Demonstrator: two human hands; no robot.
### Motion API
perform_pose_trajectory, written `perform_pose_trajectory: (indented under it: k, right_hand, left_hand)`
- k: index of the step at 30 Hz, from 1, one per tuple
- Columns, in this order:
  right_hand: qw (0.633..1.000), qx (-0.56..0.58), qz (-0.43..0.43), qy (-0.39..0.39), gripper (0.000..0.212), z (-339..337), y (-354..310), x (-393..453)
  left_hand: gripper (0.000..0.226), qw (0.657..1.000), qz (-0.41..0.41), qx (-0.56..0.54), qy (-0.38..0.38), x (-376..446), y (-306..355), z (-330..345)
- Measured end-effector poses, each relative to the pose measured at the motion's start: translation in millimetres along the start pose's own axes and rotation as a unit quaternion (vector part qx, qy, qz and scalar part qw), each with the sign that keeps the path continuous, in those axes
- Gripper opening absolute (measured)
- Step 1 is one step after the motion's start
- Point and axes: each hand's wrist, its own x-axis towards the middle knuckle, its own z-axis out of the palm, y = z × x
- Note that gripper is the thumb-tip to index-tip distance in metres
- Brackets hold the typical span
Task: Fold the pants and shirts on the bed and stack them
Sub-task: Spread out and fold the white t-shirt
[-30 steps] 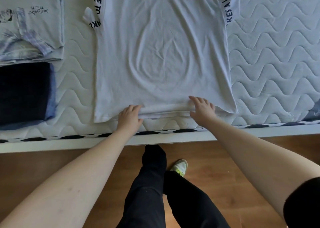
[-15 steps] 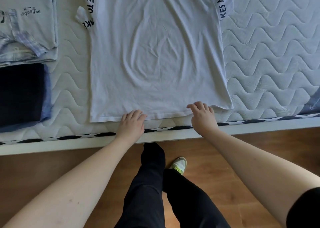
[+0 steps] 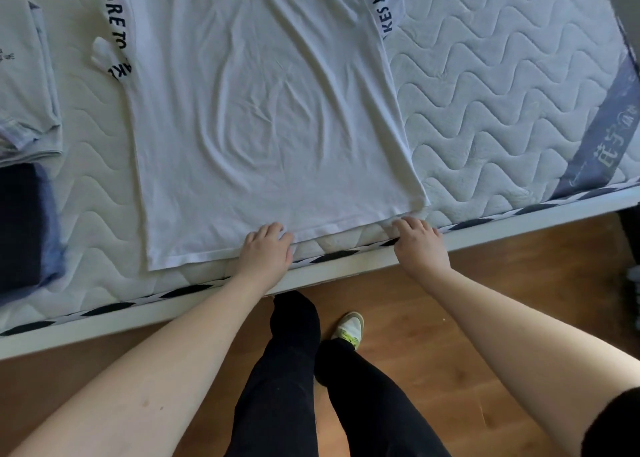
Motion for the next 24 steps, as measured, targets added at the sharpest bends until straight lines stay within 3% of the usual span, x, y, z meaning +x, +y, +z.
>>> perform_pose_trajectory:
  k: [3,5,8,14,18,24]
  right_hand:
    - [0.99,0.093,0.101,0.043,0.059,-10,7,10]
    - [0.964,0.182,0.189,0.038,0.067,-15,12,21]
    - [0.935,0.239,0.262,0.016,0.058,-17,21,37]
    - [0.945,0.235,0.225,0.038,0.044,-18,34,67]
    - [0.928,0.293,0.213,0.085,0.034,-13,42,68]
    - [0.948,0.231,0.19,0.109,0.017,-7,56,43]
  left_hand:
    - [0.037,0.999,0.049,0.002,0.004,25,26,-9]
    - [0.043,0.997,0.079,-0.002,-0.003,45,48,-15]
    - [0.053,0.993,0.113,-0.006,-0.03,71,80,-20]
    - [0.061,0.988,0.134,0.028,-0.075,102,115,-24]
    - [0.062,0.987,0.125,0.044,-0.087,112,122,-22]
    - [0.062,0.983,0.139,0.074,-0.095,106,129,-16]
